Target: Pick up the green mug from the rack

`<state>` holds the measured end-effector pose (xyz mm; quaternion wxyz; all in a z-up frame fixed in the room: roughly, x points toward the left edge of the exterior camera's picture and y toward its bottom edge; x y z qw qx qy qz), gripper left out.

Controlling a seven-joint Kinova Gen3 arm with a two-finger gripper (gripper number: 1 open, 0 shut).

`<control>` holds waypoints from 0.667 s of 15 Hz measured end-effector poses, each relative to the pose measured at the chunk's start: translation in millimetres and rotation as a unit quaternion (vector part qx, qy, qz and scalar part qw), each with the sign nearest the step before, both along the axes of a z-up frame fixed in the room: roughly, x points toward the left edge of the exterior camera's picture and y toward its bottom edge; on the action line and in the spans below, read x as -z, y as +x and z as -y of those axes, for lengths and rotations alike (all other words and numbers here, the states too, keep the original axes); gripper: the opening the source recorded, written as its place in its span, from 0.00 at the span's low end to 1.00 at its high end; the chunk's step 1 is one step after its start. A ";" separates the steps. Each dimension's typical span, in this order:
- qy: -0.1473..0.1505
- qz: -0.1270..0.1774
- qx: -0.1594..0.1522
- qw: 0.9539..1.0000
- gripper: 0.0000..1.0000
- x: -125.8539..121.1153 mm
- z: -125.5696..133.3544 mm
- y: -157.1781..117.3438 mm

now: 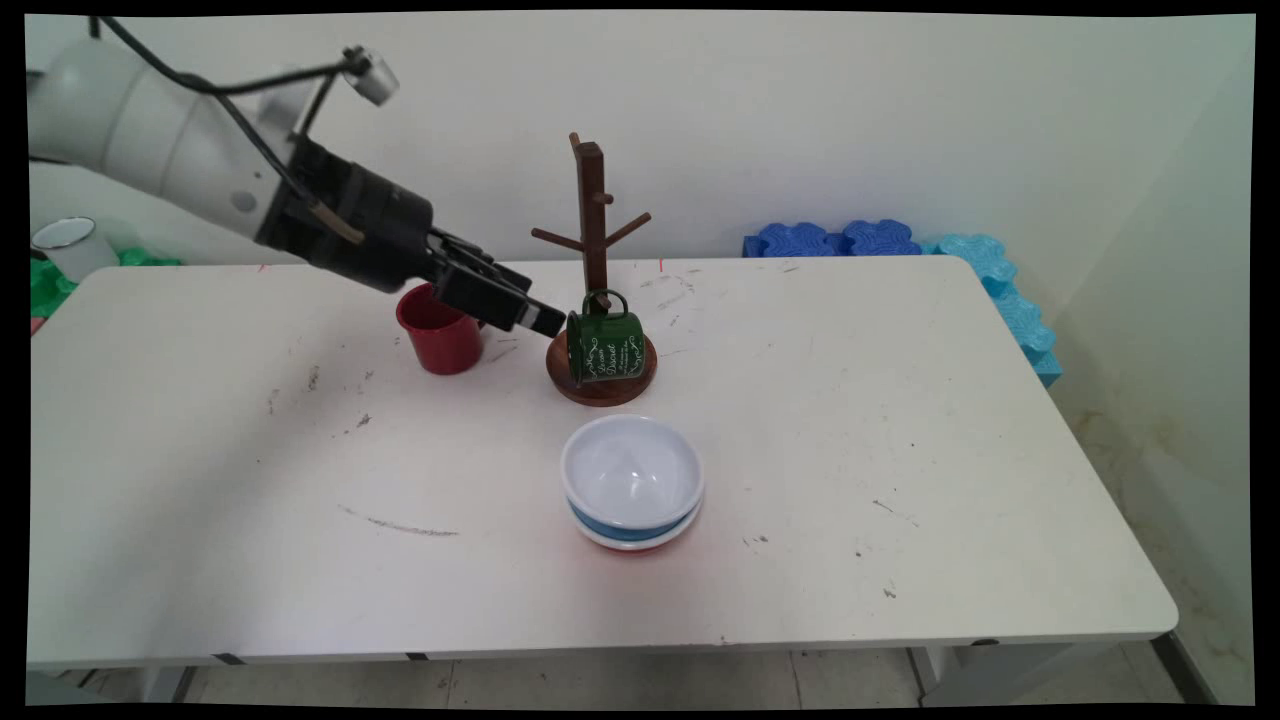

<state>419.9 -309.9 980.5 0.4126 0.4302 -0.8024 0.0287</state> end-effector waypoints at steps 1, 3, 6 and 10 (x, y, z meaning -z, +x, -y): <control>0.000 0.003 -0.004 1.000 1.00 5.7 1.9 -0.4; 0.000 0.008 -0.012 1.000 1.00 19.2 6.3 -1.5; -0.002 0.015 -0.020 1.000 1.00 38.7 13.2 -3.6; -0.003 0.023 -0.029 0.999 1.00 60.5 21.3 -5.8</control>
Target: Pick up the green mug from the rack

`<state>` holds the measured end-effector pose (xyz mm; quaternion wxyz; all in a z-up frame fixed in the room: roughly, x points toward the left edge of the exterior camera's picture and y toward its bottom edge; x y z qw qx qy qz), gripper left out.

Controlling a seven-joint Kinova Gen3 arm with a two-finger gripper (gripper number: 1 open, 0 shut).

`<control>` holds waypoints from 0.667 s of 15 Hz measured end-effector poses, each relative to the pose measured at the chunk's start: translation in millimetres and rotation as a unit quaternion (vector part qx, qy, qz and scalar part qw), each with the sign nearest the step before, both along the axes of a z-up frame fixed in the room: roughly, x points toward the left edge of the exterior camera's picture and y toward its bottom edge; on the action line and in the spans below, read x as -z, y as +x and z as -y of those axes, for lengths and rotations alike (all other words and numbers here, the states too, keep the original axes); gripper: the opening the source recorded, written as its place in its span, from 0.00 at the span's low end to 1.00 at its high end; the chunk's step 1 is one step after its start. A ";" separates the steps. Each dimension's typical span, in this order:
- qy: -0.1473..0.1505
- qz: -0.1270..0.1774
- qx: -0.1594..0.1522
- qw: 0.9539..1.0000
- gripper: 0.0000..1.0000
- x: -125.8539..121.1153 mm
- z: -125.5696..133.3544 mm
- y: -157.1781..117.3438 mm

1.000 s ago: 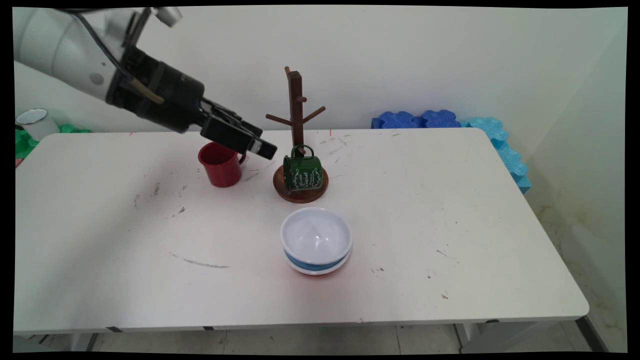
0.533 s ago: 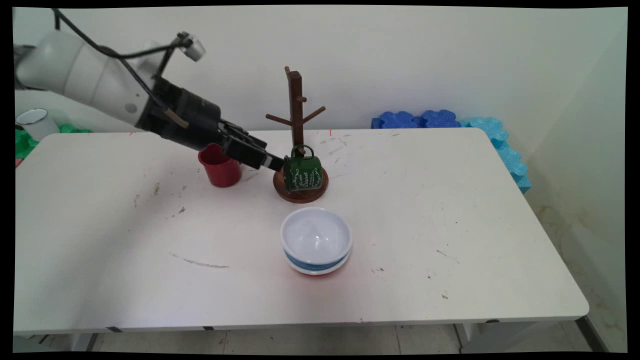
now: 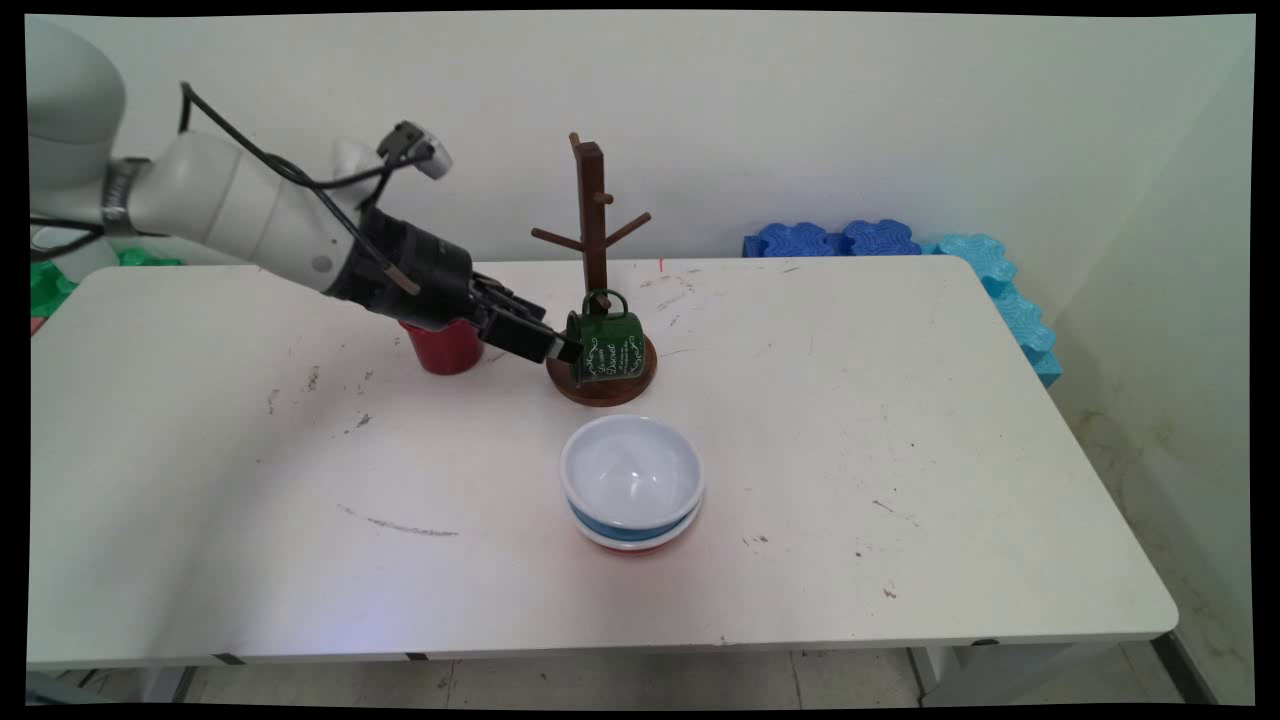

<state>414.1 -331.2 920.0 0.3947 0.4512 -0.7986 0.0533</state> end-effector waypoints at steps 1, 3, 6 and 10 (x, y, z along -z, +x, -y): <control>0.000 0.002 -0.003 1.000 1.00 6.3 2.4 -0.8; -0.001 0.005 -0.006 1.000 1.00 14.6 5.7 -2.1; -0.002 0.010 -0.014 1.000 1.00 29.7 13.1 -5.3; -0.003 0.012 -0.019 1.000 1.00 42.2 20.8 -9.2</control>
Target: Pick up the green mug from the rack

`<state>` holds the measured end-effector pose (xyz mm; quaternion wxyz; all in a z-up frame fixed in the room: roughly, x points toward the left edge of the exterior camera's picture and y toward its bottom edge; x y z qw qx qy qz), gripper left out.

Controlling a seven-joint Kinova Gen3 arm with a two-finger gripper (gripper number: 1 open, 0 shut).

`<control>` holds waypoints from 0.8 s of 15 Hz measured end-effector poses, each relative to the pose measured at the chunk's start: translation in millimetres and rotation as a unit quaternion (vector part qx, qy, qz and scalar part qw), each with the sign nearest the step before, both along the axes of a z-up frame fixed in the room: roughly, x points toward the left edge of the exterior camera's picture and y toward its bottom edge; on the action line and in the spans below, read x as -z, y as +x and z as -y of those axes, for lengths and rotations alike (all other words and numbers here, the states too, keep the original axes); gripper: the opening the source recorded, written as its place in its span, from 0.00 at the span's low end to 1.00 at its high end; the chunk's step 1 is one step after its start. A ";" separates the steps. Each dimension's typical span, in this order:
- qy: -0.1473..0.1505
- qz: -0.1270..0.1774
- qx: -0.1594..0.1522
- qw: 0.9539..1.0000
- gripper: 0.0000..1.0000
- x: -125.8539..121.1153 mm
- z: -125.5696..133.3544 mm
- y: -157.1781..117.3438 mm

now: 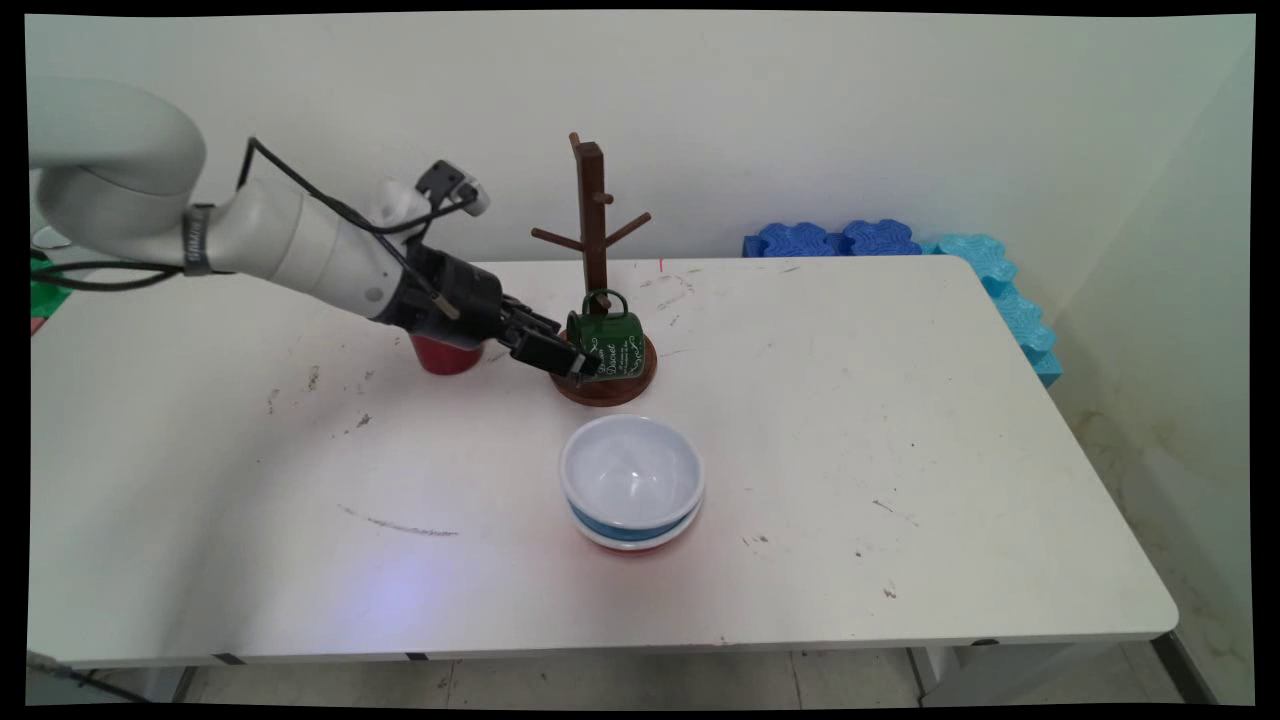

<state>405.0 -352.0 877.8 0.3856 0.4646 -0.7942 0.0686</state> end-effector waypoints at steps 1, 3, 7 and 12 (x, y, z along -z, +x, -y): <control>0.000 0.000 -0.001 1.000 1.00 3.6 2.4 -1.4; 0.000 -0.001 -0.003 1.000 1.00 9.4 6.5 -4.0; 0.000 -0.004 -0.004 1.000 1.00 23.5 17.0 -10.7; 0.001 -0.008 -0.002 1.000 1.00 35.7 27.0 -17.4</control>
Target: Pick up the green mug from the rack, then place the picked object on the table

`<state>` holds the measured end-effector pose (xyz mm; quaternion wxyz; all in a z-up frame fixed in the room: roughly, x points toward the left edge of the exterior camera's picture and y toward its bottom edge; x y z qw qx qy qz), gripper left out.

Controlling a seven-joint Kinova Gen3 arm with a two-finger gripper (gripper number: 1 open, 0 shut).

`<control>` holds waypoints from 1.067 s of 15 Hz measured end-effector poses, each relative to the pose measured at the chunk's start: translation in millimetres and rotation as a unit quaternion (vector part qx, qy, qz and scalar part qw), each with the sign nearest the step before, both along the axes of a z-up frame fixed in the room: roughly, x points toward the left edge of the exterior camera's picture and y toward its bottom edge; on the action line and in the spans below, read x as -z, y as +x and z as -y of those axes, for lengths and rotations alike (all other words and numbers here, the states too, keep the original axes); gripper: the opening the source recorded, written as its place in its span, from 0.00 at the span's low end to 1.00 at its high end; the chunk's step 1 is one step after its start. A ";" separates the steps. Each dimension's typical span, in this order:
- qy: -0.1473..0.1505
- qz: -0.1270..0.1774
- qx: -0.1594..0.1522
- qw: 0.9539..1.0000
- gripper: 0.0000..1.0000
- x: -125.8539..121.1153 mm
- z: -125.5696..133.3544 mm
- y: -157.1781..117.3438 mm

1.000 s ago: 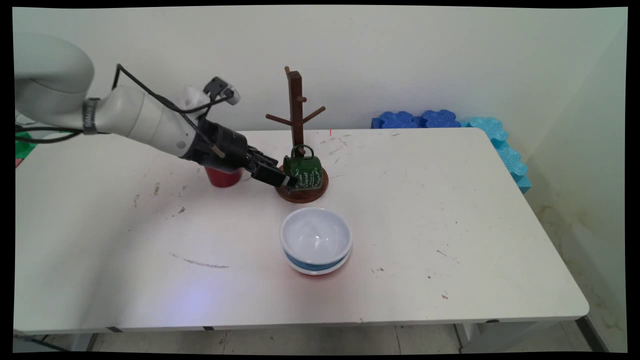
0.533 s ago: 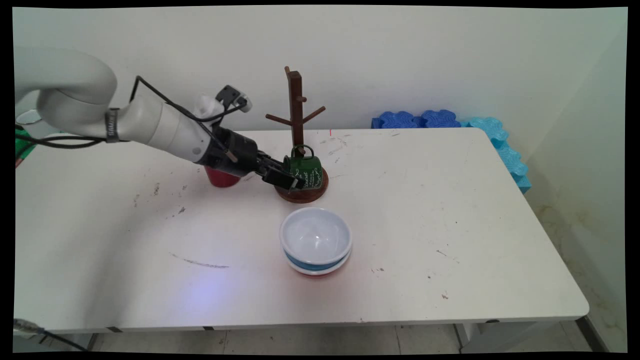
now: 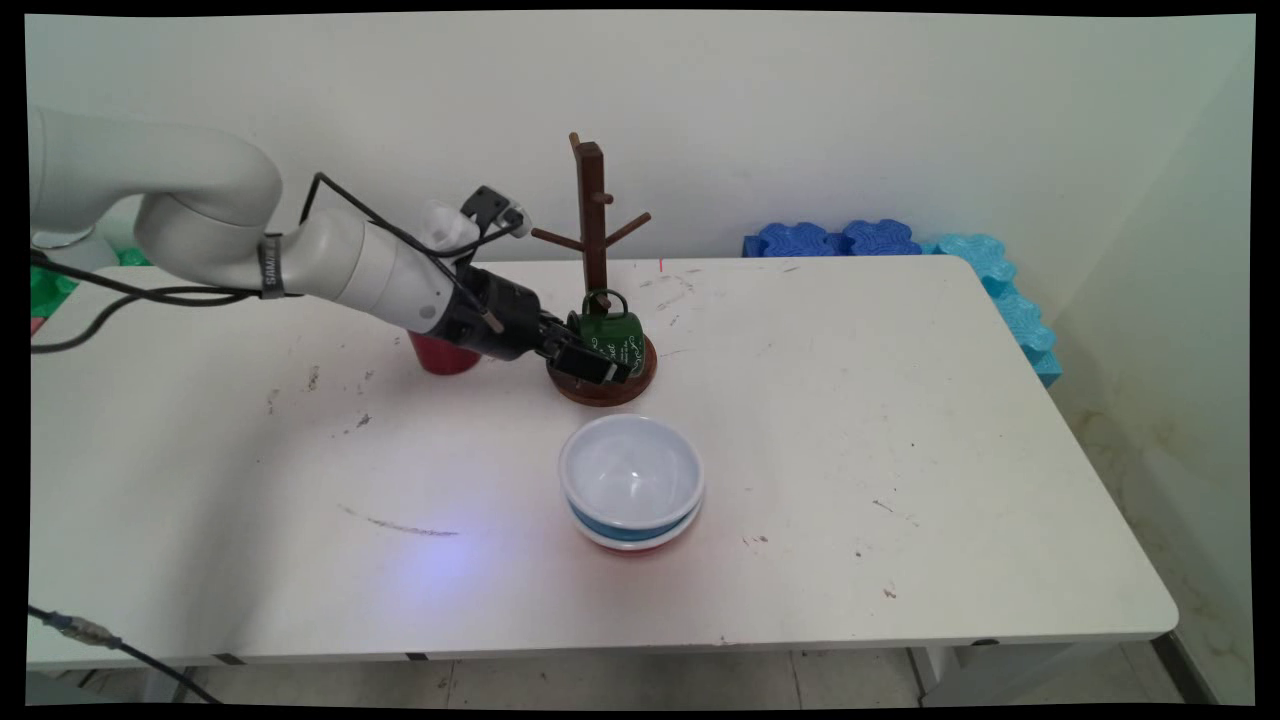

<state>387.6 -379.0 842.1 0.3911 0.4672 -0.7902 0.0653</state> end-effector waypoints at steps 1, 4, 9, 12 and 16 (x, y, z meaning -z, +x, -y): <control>0.000 -0.001 0.000 1.000 1.00 2.0 1.4 -1.0; 0.001 -0.002 0.000 1.000 1.00 6.3 4.9 -3.0; 0.001 -0.004 0.001 1.000 0.00 10.4 8.7 -4.4; 0.001 -0.003 0.001 1.000 0.00 12.2 10.0 -4.2; 0.001 -0.003 0.001 1.000 0.00 12.5 11.0 -4.0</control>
